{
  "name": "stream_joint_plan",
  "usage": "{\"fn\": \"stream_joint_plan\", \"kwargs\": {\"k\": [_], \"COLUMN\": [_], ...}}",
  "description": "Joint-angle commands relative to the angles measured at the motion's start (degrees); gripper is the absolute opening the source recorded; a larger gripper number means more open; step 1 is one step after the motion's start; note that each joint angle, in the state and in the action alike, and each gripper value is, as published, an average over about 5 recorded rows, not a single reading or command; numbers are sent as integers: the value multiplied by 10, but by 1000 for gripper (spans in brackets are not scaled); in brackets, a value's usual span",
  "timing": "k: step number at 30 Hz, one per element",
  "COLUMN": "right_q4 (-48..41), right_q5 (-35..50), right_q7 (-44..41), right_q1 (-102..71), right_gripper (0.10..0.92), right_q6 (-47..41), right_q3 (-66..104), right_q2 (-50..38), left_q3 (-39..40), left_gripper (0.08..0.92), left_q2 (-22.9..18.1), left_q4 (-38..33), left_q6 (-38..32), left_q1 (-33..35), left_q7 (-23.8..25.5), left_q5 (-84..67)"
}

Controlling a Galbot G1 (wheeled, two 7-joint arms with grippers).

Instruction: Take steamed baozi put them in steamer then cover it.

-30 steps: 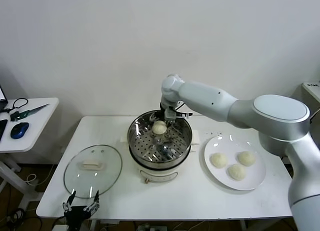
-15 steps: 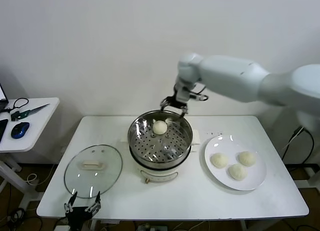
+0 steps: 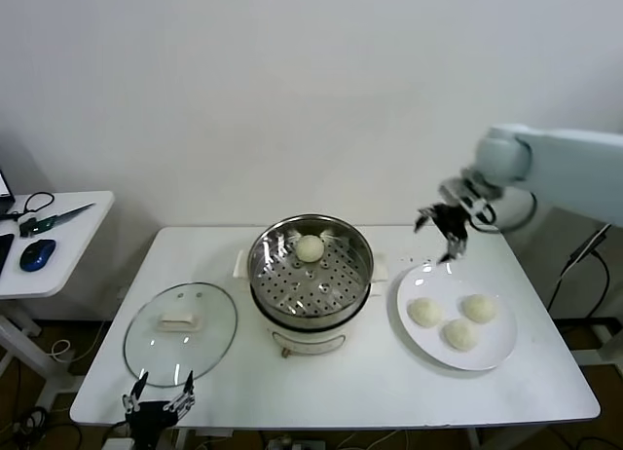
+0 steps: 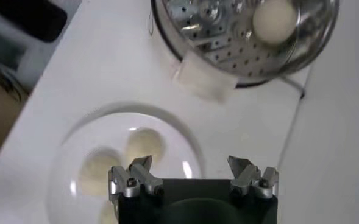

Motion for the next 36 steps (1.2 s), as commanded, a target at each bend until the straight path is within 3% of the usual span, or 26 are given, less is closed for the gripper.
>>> {"fn": "stream_joint_plan", "kwargs": {"k": [1,14,30,36], "right_q4": [41,-71,-106,-102], "right_q5": [-26,-100,-96,-95], "right_q7": [41,87,90,75], "right_q1": [-163,-333,-362,-348], "right_gripper": [823,823,823,760], "right_q6": [-137,-163,-168,-165], "right_q3": [76,243,282,276], "right_q2": [-100,-29,22,17], "left_q3": [-1,-5,-6,-6], "left_gripper": [823,823,823,823], "left_q2": [-2,-3,-3,-3], "left_q4": [-1,2,5,5], "left_q6": [0,-4,-3,-3], "left_q1": [3,8,5,4], "left_q7": [0,-2,-2,-2], "left_q5": [1,3,3,3]}}
